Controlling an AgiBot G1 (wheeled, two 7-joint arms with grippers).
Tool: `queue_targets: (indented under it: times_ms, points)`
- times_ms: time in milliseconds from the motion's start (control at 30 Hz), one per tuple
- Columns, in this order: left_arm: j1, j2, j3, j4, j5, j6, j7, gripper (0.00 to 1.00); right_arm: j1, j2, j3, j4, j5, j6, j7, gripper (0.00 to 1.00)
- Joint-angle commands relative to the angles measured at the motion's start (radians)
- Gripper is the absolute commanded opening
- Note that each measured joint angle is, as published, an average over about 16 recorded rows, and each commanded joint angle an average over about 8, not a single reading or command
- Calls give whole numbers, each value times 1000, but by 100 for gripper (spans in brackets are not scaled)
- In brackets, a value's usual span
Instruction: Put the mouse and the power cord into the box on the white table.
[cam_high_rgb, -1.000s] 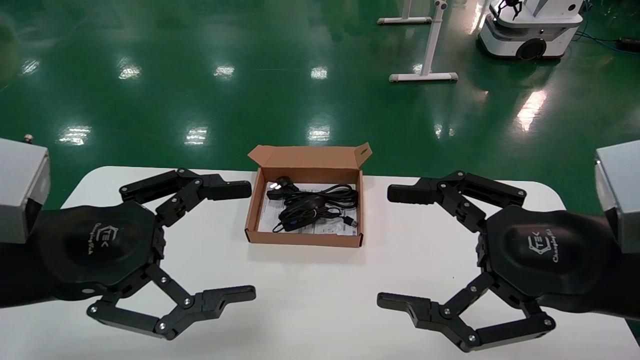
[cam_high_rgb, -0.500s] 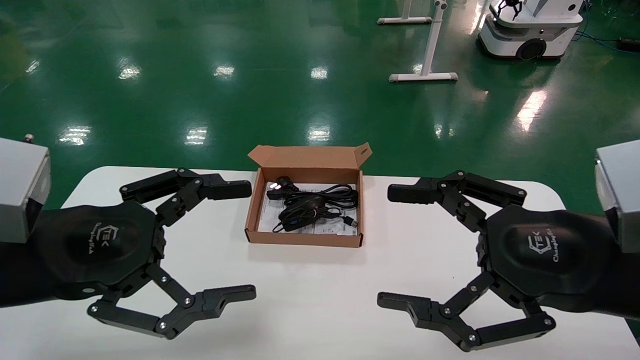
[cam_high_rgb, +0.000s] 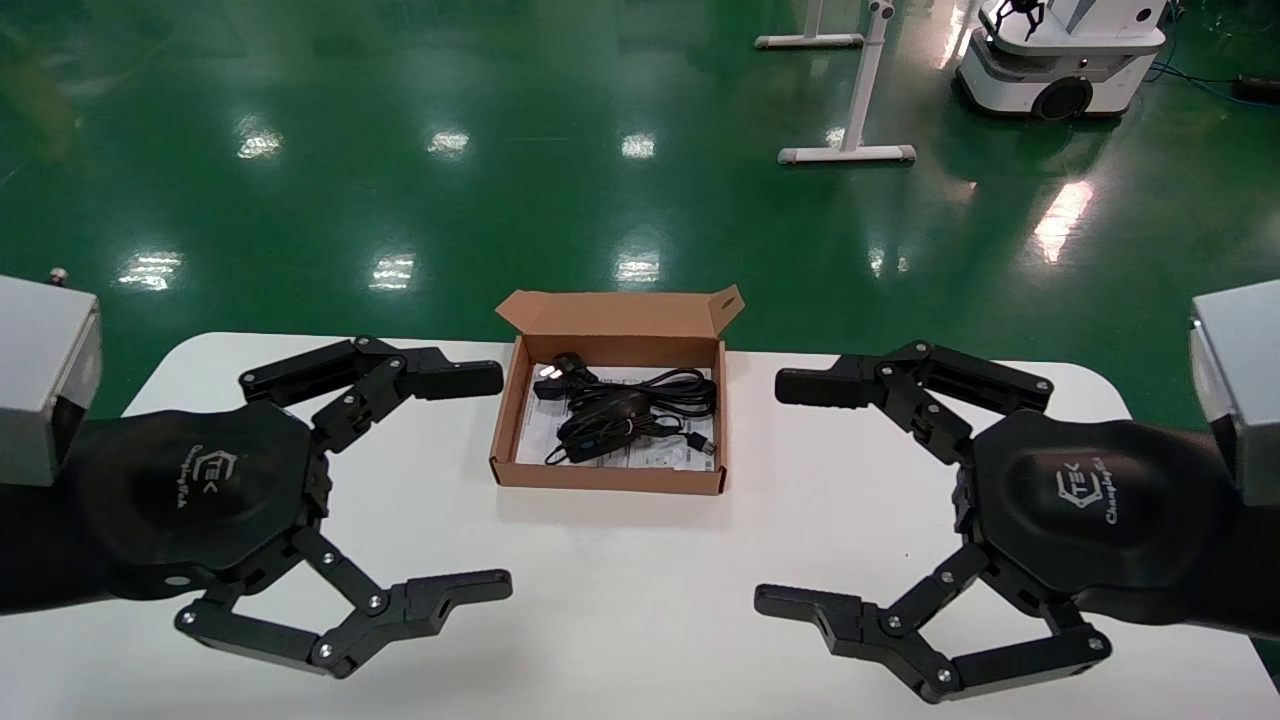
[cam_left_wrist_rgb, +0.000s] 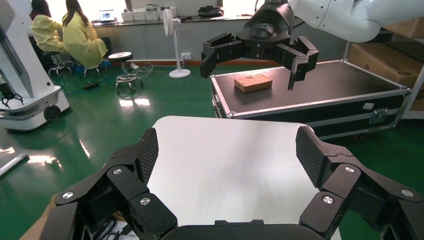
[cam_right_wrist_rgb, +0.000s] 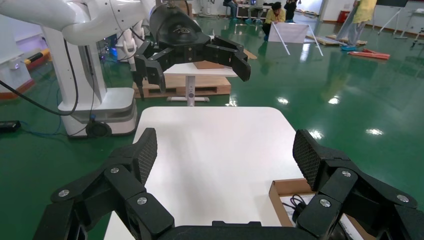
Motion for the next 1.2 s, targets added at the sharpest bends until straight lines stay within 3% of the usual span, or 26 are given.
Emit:
queue_targets:
  times_ms: [33,1200]
  points:
    - [0,0,0,0,0,0,0,100,0,0,0,0,0,0,0,100]
    - [0,0,0,0,0,0,0,100,0,0,0,0,0,0,0,100]
